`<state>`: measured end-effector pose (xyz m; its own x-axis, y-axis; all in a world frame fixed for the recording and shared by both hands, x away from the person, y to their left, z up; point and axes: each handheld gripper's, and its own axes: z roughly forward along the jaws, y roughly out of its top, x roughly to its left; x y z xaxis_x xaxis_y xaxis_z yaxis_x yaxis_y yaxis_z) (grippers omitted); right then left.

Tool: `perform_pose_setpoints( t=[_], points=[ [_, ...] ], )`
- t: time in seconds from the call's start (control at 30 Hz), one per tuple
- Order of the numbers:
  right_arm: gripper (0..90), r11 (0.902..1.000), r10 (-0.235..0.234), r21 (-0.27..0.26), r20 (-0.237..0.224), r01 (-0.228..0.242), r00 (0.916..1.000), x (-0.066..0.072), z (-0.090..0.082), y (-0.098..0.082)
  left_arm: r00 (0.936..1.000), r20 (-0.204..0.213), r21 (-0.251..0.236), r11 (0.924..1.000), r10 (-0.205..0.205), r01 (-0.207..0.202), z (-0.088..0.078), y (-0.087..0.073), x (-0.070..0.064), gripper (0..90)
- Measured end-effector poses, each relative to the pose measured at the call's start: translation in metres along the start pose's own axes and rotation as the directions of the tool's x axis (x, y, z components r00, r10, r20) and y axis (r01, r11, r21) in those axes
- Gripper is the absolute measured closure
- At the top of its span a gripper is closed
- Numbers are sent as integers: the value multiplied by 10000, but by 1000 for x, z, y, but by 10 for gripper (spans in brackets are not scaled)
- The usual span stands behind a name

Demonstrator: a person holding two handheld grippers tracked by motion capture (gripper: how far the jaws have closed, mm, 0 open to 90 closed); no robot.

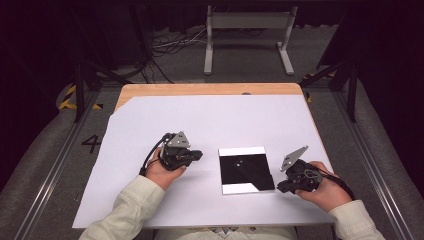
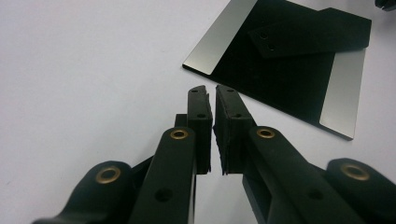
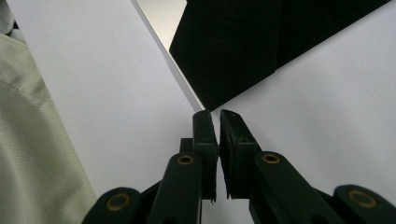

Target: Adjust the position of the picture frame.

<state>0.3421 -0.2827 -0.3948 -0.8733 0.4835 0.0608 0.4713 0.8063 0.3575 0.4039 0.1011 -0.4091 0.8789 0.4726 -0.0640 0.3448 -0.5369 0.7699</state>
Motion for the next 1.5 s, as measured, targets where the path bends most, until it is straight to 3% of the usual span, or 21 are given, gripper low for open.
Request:
perform_pose_setpoints(
  t=[0.5, 0.87, 1.5],
  points=[
    [857, 9994, -34, 347, -448, 50, 9990, -2, 13, 0, 10000, 72, 113, 9999, -21, 21, 3, -1, 0, 844],
    [898, 9989, -145, 446, -279, 157, 9995, -2, 17, 1, 10000, 75, 153, 9999, 0, -1, 3, -1, 0, 844],
    [900, 9978, 20, -661, -432, -49, 9991, -3, -4, -1, 10000, 77, 165, 9999, -40, 39, 4, -1, 1, 839]
  ],
)
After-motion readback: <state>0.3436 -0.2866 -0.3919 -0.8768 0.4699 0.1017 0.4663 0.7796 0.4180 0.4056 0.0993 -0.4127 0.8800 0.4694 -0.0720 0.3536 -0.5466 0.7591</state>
